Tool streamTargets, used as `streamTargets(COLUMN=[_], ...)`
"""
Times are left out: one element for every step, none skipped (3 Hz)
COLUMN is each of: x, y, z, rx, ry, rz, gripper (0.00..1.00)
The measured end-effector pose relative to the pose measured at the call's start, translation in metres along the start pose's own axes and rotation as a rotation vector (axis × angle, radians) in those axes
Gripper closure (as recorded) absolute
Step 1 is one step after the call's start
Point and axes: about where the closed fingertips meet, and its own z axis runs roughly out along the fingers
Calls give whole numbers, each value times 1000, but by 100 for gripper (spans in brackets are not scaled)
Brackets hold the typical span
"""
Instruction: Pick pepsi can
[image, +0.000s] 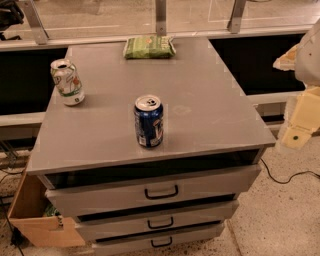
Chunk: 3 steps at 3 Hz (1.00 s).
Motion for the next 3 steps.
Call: streamTargets(x=[0, -15, -43], y=[0, -11, -27], z=[0, 34, 81], rx=[0, -45, -108], ry=[0, -96, -246], rz=[0, -2, -13], gripper=[0, 0, 0])
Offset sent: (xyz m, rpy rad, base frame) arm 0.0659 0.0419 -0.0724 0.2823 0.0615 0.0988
